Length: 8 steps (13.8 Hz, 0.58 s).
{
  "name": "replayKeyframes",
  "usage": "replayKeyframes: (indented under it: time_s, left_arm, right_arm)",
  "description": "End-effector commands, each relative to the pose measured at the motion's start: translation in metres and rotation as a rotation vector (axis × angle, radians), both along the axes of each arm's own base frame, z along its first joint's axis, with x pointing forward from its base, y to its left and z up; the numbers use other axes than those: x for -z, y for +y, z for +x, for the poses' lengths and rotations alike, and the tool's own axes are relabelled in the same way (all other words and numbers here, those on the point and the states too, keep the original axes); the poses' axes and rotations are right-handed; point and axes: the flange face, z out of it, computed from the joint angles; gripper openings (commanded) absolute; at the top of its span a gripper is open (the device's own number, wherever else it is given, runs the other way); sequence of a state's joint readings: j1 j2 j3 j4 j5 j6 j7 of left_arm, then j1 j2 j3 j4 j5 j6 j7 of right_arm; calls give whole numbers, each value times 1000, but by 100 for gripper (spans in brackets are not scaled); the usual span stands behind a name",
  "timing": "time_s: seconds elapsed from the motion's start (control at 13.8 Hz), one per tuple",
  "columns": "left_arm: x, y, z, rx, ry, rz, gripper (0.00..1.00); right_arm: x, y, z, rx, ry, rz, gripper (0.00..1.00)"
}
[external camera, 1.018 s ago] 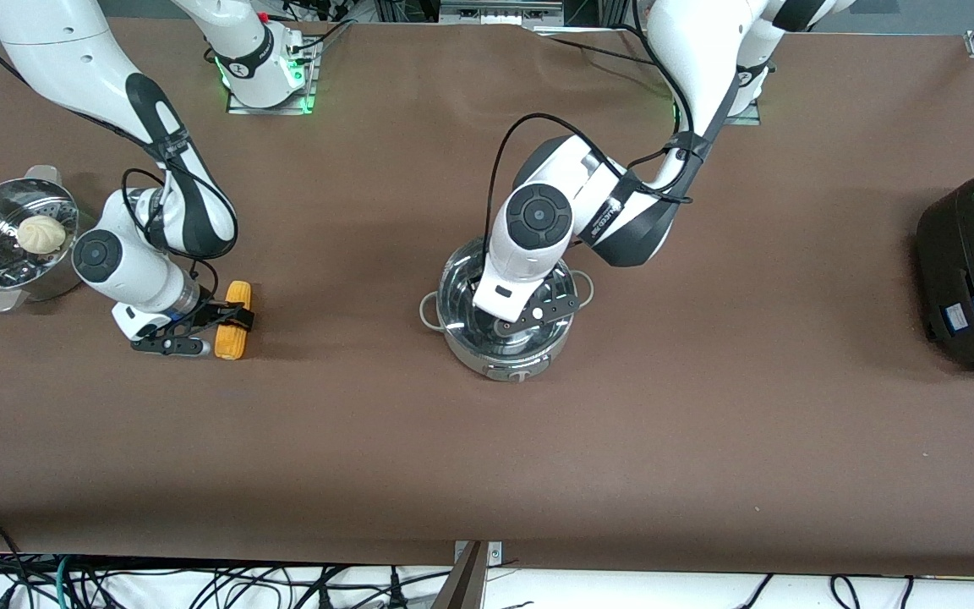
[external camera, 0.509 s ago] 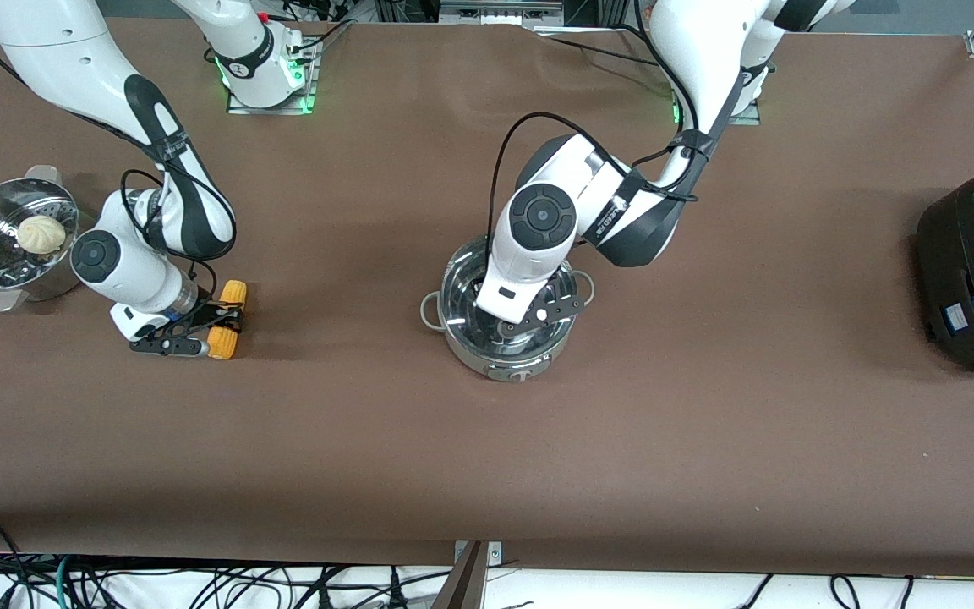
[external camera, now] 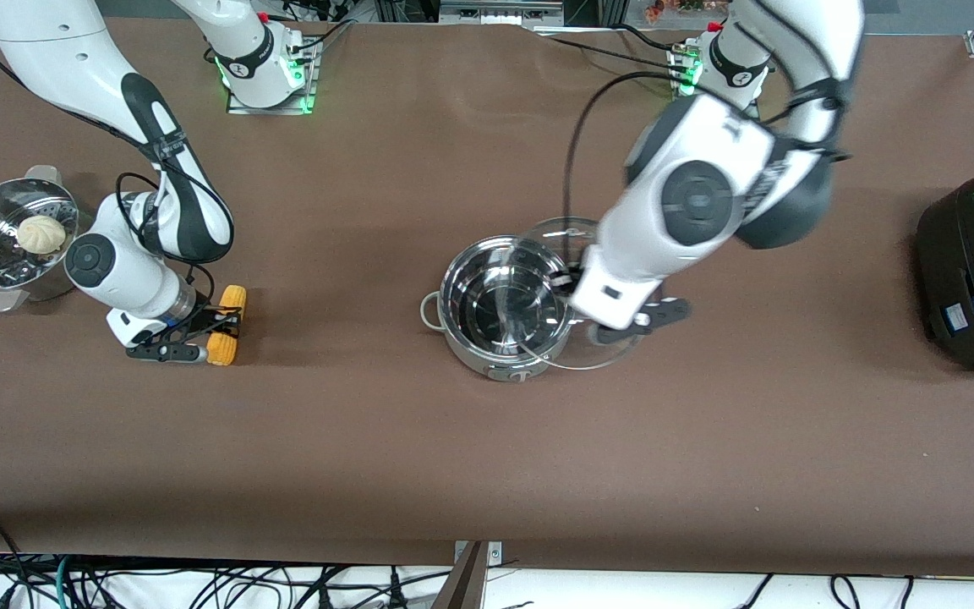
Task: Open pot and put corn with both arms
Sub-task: 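Lift the glass lid off the pot with the left gripper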
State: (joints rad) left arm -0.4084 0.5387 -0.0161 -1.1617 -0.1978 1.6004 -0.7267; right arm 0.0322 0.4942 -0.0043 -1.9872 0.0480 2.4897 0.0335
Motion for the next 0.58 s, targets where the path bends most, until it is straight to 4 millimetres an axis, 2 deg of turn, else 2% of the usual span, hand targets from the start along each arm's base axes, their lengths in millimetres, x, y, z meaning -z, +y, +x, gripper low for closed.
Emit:
replayKeyframes:
  time_s: [0.0,0.15,0.22,0.51]
  left_arm:
    - [-11,79,-15,117,25,-43,0]
    - [-2,136,-16,190,31,-49,0]
    - [3,163,-16,227,32,-26,0]
    - [39,242,-35,363,32,78,0]
  right_arm:
    - [-52,5,16,-11,19,23,2]
    - [-88,18,32,-26,47,35,2]
    - [-112,24,41,-20,48,40,3]
    - [-211,65,57,-59,61,67,3]
